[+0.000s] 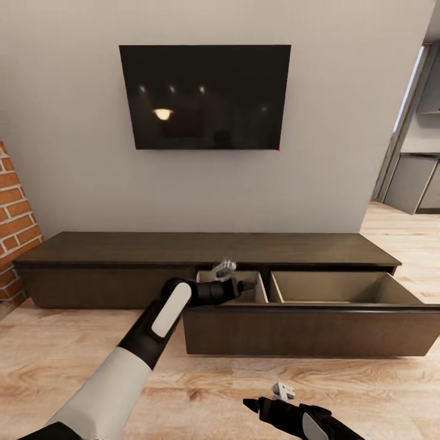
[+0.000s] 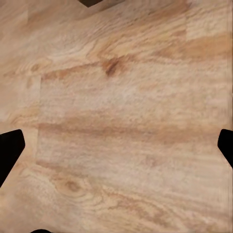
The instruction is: Place each of the two pumpkins and all three candles from the living room inside a cabinet in the living room (use any cabinet), then make sure every cabinet is closed, and position the cauldron so it is next to a table in the living room.
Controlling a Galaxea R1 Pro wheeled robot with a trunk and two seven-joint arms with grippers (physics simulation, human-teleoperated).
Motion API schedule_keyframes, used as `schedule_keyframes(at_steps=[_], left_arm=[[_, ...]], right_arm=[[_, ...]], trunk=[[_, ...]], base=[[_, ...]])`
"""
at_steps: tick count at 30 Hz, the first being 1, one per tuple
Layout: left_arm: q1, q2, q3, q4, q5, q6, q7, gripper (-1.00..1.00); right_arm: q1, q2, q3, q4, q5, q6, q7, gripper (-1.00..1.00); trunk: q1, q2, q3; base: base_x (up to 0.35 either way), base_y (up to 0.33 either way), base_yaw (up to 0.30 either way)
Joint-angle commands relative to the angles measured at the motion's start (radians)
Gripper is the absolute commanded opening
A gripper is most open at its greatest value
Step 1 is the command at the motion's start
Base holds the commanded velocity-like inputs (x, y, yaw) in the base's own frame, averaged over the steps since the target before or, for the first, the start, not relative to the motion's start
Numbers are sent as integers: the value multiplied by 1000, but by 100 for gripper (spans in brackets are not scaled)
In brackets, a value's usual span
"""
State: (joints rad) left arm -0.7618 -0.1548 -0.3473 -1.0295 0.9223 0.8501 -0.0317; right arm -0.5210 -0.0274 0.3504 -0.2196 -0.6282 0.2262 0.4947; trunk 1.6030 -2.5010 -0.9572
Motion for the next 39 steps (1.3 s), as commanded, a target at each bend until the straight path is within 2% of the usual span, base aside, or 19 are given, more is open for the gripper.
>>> schedule_keyframes(at_steps=[1, 2, 3, 4, 7, 16, 19, 27, 34, 38, 39], left_arm=[[-1, 0, 1, 6, -14, 4, -4, 100], [-1, 0, 1, 12, -24, 4, -4, 100], [-1, 0, 1, 29, -51, 4, -4, 100], [-1, 0, 1, 36, -58, 4, -4, 100], [-1, 0, 0, 84, -87, 4, -3, 100], [-1, 0, -7, 102, -101, 3, -6, 100], [-1, 0, -7, 103, -101, 1, -6, 100], [-1, -2, -8, 115, -102, -2, -8, 100], [-1, -2, -16, 149, -102, -42, -11, 100], [-1, -1, -88, 177, -104, -52, -10, 100], [-1, -1, -93, 178, -105, -52, -10, 100]], right_arm=[[0, -1, 4, -2, -8, 6, -2, 100], [0, -2, 4, -2, -8, 6, -5, 100], [0, -3, 3, -4, -8, 6, -10, 100], [0, -4, 3, -5, -8, 6, -11, 100], [0, -35, 2, -10, -8, 6, -14, 100], [0, -130, 3, -11, -9, 5, -7, 100], [0, -138, 4, -7, -10, 4, -9, 100], [1, -208, 0, 0, -13, 5, -18, 100], [0, -221, -2, 2, -12, 7, -40, 100], [1, -222, -3, 2, -13, 7, -121, 100], [1, -222, -3, 2, -13, 7, -124, 100]], trunk=[[0, 0, -1], [0, 0, -1], [0, 0, -1], [0, 0, -1], [0, 0, -1], [0, 0, -1], [0, 0, -1], [0, 0, 0], [0, 0, 3], [0, 0, 5], [0, 0, 6]], base=[[-2, 0, 0], [-1, 0, 0], [0, 0, 0], [0, 0, 0], [0, 0, 0], [0, 0, 0], [0, 0, 0], [0, 0, -184], [0, 0, -290], [0, 0, -293], [0, 0, -293]])
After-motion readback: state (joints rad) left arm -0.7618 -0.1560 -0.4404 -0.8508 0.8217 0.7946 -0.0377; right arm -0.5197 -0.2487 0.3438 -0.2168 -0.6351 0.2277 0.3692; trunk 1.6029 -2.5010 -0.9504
